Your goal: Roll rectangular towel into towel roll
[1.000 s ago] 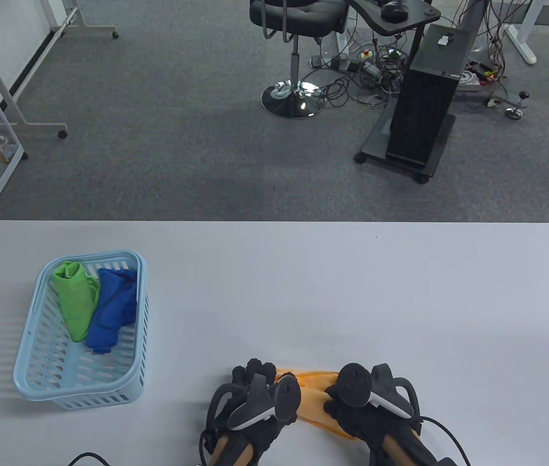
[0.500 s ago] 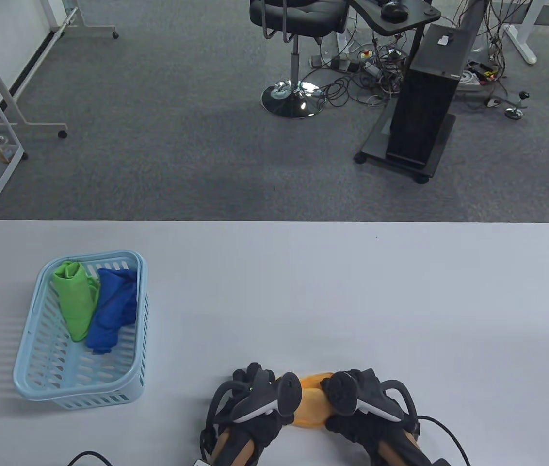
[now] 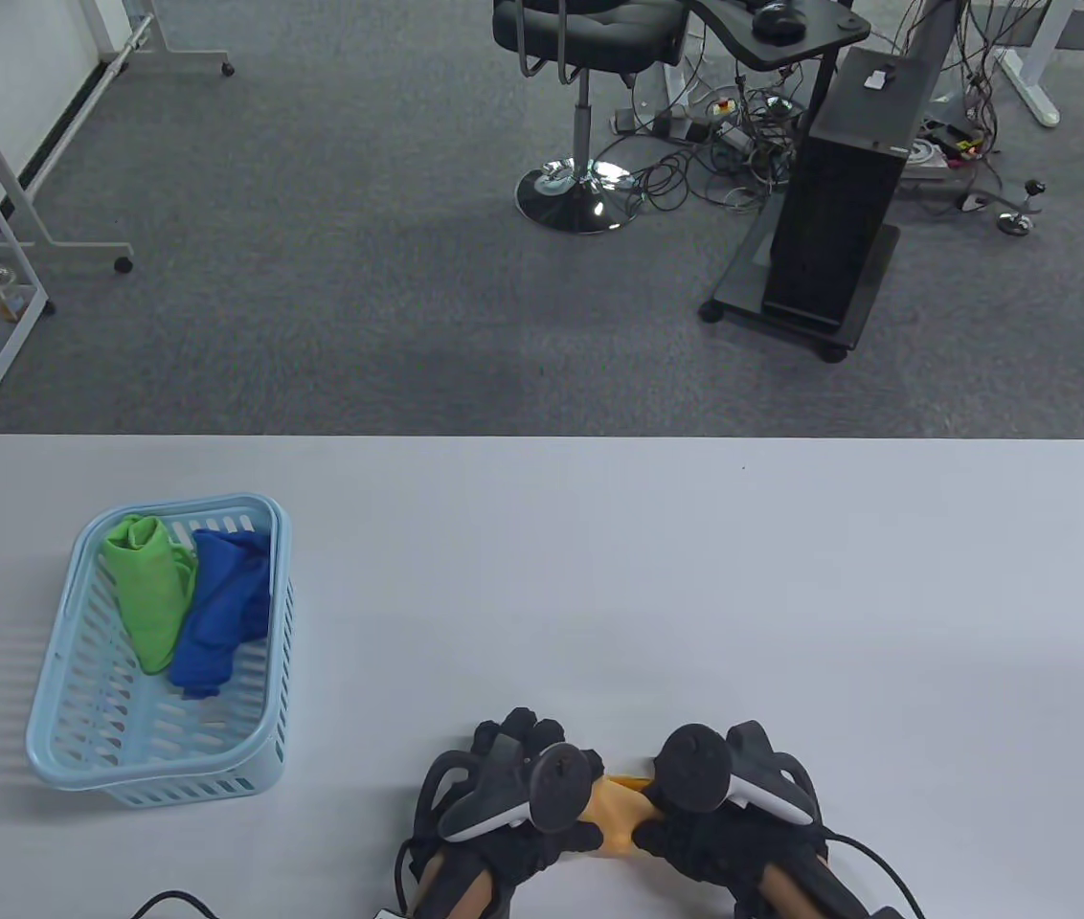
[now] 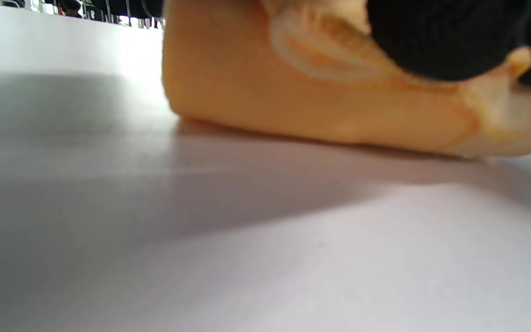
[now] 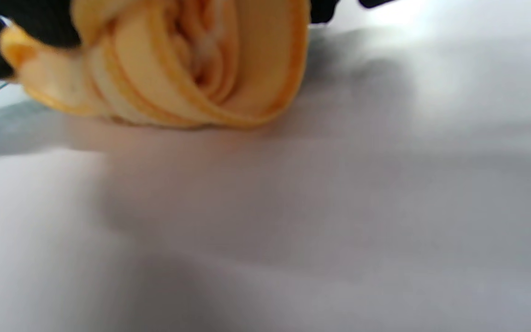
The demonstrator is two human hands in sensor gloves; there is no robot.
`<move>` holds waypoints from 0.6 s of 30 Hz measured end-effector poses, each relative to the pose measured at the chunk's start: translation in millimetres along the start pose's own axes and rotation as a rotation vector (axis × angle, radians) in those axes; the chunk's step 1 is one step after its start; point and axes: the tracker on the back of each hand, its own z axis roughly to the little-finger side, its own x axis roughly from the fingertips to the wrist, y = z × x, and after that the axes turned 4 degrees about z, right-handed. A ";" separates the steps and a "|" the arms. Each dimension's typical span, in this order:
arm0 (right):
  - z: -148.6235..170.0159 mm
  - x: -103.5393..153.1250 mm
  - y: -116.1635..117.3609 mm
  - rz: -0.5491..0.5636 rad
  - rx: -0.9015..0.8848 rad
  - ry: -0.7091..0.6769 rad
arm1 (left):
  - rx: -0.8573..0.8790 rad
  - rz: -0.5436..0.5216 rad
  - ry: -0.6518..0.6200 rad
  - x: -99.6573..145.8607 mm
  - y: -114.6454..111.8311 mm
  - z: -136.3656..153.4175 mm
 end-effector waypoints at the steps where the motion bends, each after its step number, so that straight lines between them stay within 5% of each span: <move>1: 0.0 -0.1 0.2 0.000 -0.002 0.003 | -0.005 0.009 -0.002 -0.8 -1.2 -0.1; 10: -11.3 4.3 -0.6 0.099 -0.007 -0.047 | -0.001 0.110 0.075 -4.5 -2.9 2.2; 18: -10.7 -4.1 5.9 0.125 0.152 -0.001 | 0.079 0.037 0.064 2.0 1.8 8.7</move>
